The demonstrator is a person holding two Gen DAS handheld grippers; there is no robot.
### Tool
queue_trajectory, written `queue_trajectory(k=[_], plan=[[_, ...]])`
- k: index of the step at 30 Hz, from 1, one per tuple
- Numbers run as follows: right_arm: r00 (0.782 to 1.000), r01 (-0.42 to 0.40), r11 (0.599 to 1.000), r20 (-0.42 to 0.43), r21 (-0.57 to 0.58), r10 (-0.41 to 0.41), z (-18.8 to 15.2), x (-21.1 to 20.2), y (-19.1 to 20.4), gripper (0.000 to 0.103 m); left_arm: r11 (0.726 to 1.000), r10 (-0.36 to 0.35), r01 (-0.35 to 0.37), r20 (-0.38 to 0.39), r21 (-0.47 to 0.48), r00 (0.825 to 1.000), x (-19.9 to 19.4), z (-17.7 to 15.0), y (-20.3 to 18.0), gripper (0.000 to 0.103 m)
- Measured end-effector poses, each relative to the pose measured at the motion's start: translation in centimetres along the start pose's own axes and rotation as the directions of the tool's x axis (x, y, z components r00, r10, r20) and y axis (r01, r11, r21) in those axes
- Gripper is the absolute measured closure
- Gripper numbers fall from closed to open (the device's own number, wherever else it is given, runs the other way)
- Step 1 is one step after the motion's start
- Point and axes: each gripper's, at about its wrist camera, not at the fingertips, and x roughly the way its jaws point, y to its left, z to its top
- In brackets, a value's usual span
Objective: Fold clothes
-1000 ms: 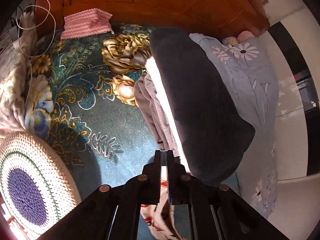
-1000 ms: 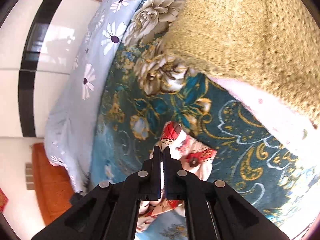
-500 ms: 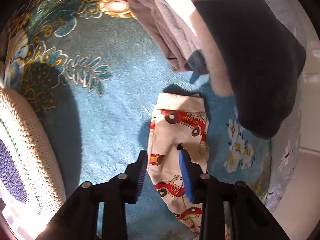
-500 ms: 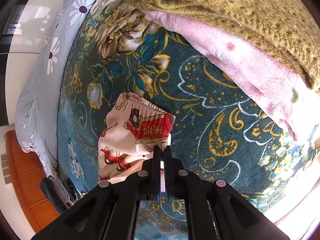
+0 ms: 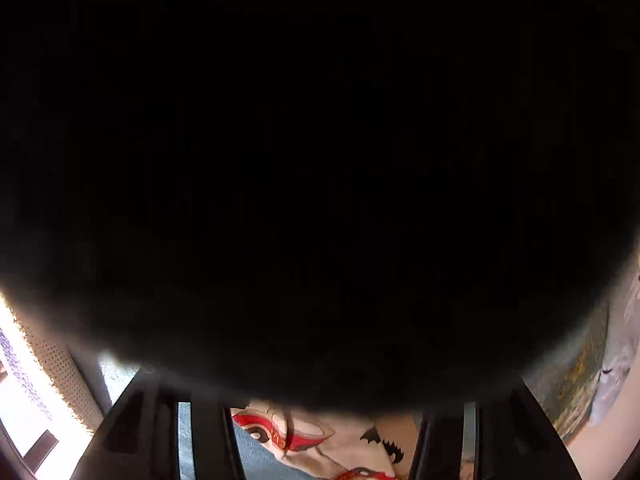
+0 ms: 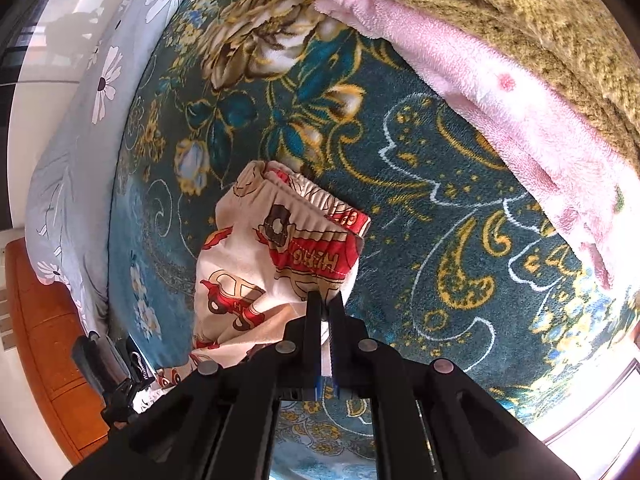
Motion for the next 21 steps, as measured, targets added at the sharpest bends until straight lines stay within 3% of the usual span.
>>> queue_trajectory(k=[3, 8, 15, 21], plan=[[1.000, 0.003, 1.000, -0.008, 0.003, -0.003, 0.3, 0.3, 0.0, 0.098, 0.999, 0.009, -0.007, 0.031, -0.053, 0.999, 0.2, -0.6, -0.8, 0.048], [0.999, 0.004, 1.000, -0.035, 0.024, -0.003, 0.4, 1.3, -0.3, 0.098, 0.994, 0.108, -0.104, 0.096, -0.043, 0.990, 0.4, -1.9, -3.1, 0.048], [0.997, 0.011, 1.000, -0.072, 0.029, -0.009, 0.6, 2.5, -0.4, 0.098, 0.960, 0.273, -0.280, 0.163, 0.017, 0.948, 2.4, -1.3, -5.2, 0.038], [0.997, 0.011, 0.999, -0.072, 0.040, -0.008, 1.0, 2.3, -0.7, 0.098, 0.956, 0.286, -0.293, 0.182, 0.010, 0.941, 2.8, -1.9, -5.1, 0.043]])
